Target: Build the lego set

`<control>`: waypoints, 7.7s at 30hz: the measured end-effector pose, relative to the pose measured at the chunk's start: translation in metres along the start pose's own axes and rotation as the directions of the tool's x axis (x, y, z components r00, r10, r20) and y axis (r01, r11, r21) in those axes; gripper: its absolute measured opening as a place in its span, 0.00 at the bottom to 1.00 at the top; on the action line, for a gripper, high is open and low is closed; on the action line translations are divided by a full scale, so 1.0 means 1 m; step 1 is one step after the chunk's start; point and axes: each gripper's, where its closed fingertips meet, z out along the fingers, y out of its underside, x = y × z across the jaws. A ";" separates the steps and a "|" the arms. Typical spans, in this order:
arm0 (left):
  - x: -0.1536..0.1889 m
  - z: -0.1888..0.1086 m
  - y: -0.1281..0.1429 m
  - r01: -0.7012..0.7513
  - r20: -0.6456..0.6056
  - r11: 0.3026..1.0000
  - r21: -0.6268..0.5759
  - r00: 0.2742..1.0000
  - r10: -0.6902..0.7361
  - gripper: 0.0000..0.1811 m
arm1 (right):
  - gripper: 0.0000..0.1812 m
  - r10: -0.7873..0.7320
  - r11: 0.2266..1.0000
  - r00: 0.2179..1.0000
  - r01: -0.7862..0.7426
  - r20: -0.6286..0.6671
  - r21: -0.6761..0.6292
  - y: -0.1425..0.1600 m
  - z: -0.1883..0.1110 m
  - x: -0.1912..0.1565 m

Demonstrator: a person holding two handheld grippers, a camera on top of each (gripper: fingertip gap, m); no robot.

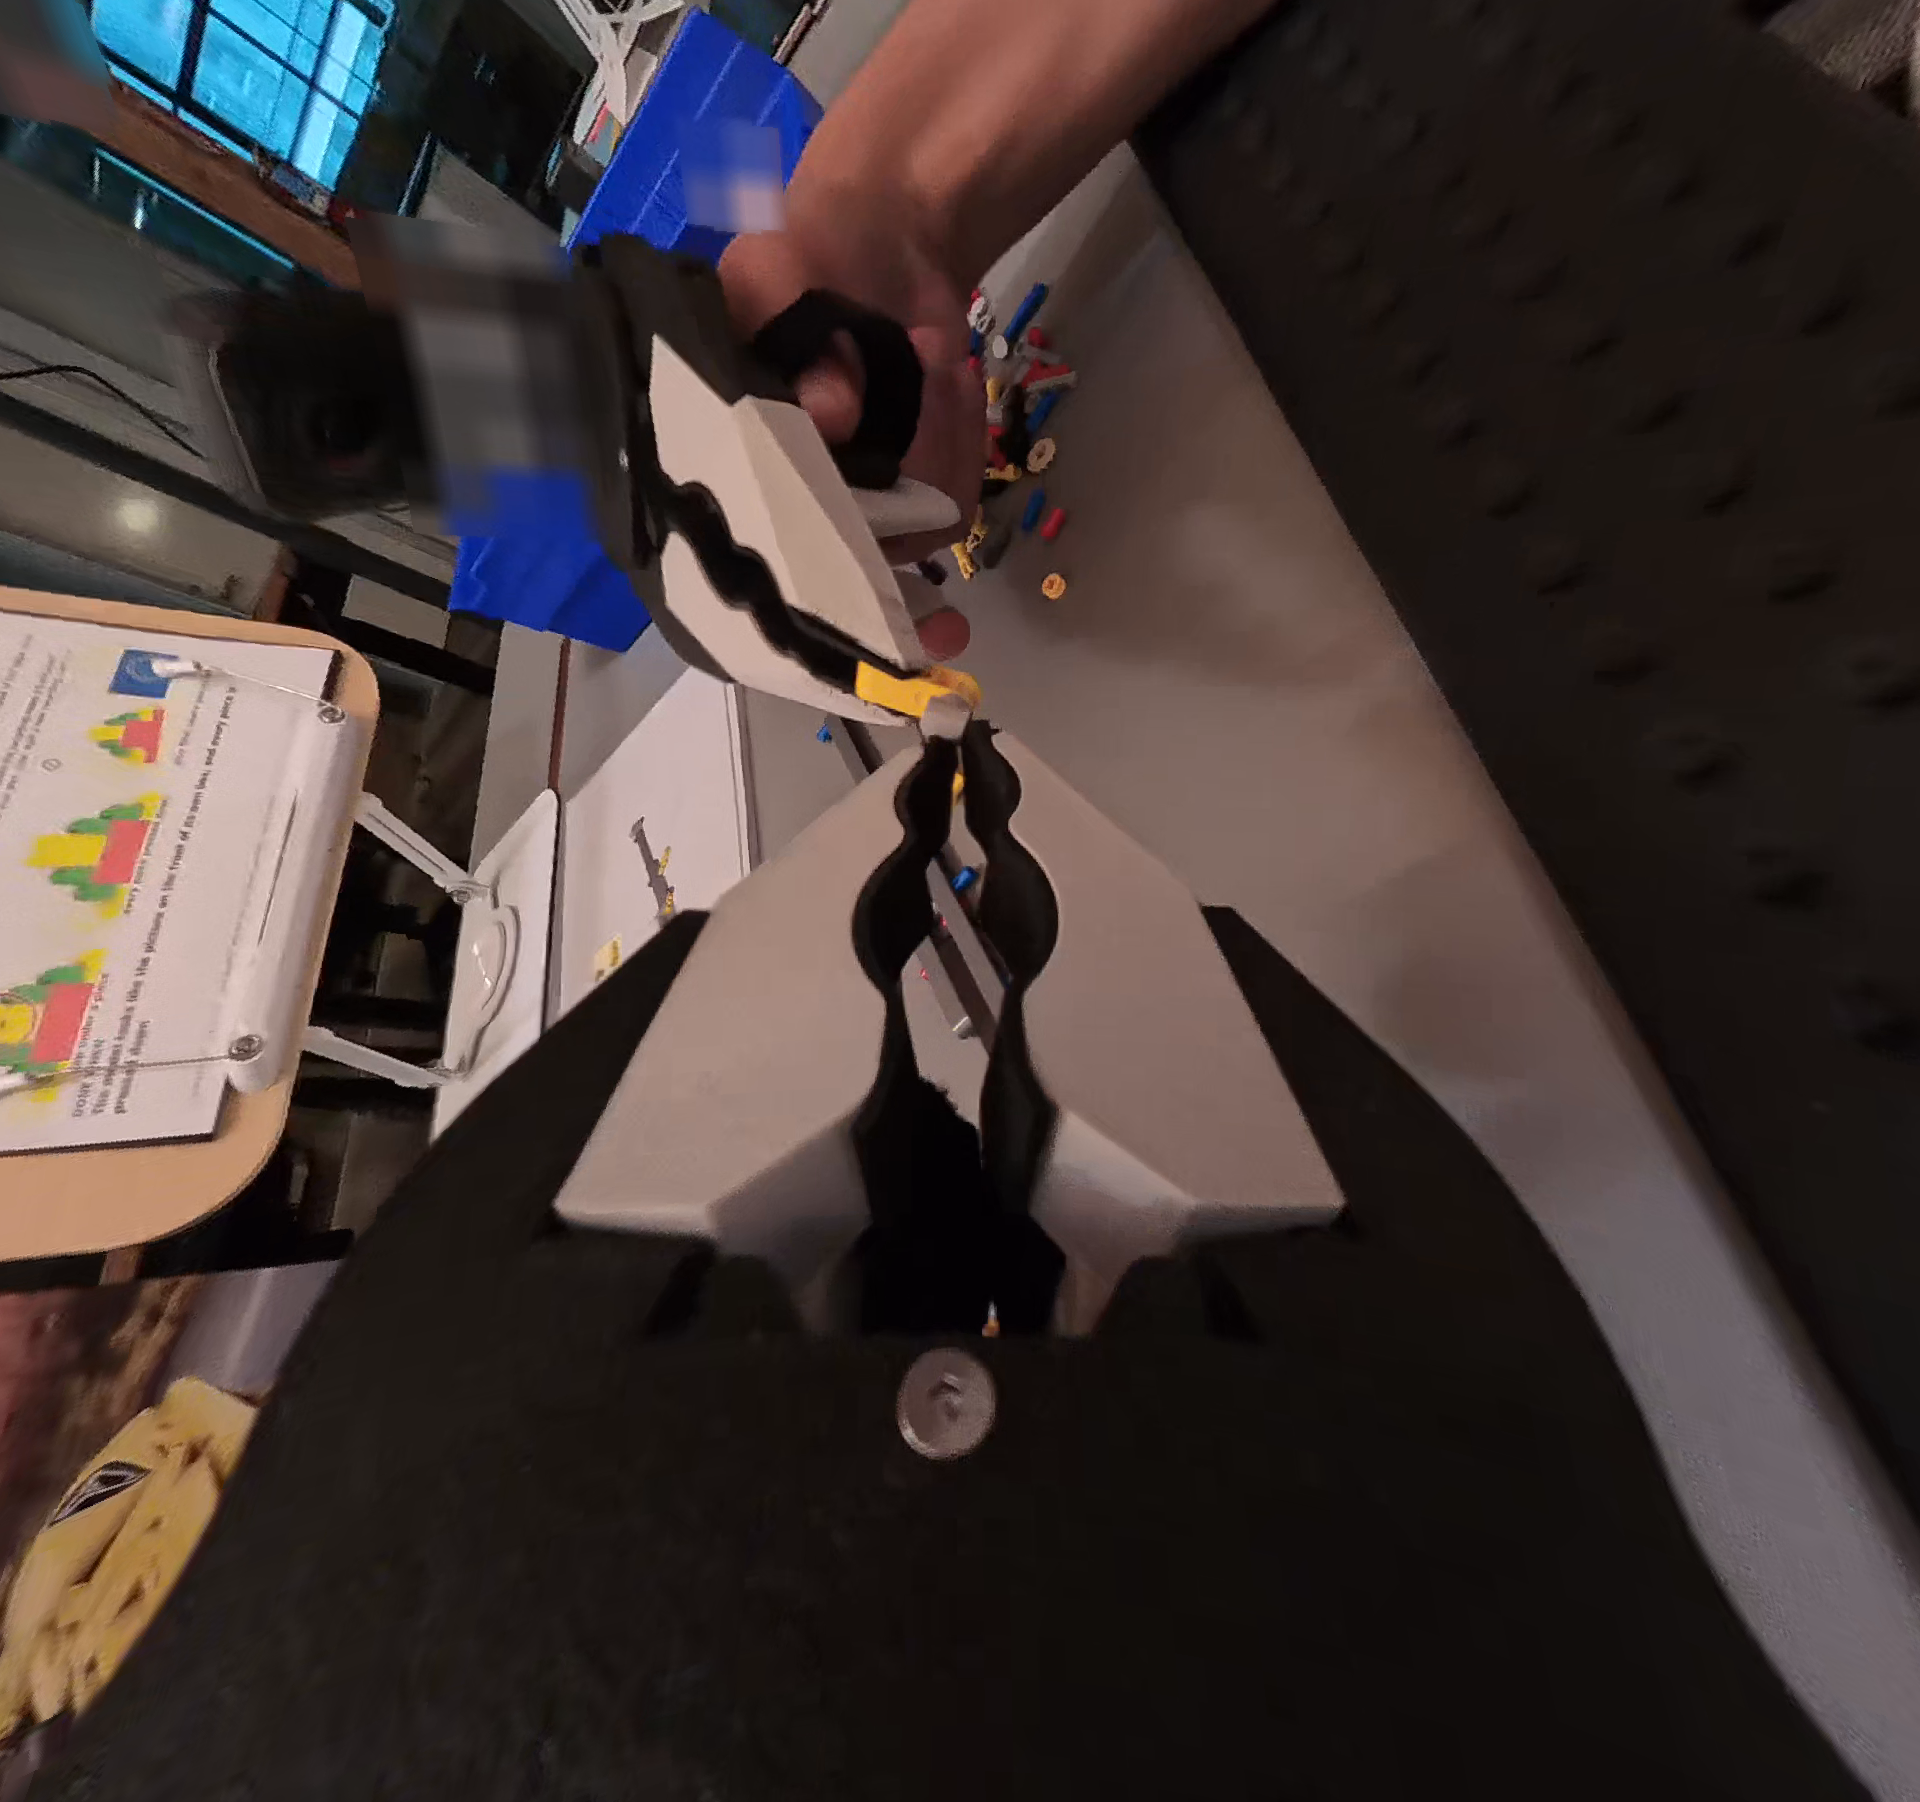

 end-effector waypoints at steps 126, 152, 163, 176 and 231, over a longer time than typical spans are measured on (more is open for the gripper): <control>-0.050 -0.041 0.057 0.799 0.150 0.581 0.156 0.562 -0.814 0.03 | 0.09 -0.046 0.994 0.888 0.085 -0.457 0.065 -0.018 -0.033 0.058; 0.021 0.002 0.037 0.052 -0.003 0.938 -0.342 0.998 -0.056 0.03 | 0.13 0.071 0.996 0.972 -0.082 -0.224 -0.039 0.013 0.015 0.036; -0.024 -0.006 0.035 0.067 0.241 0.928 -0.368 0.970 0.026 0.03 | 0.08 0.047 0.996 0.970 -0.028 -0.238 0.083 -0.009 0.014 0.037; -0.034 -0.005 0.028 0.238 0.409 0.934 -0.266 0.905 -0.115 0.03 | 0.04 0.075 0.982 0.972 -0.034 -0.221 0.184 -0.023 0.004 0.038; -0.043 -0.022 -0.004 0.795 -0.194 0.515 0.321 0.587 -0.786 0.03 | 0.04 -0.293 0.920 0.876 0.367 -0.383 0.135 -0.045 -0.001 0.015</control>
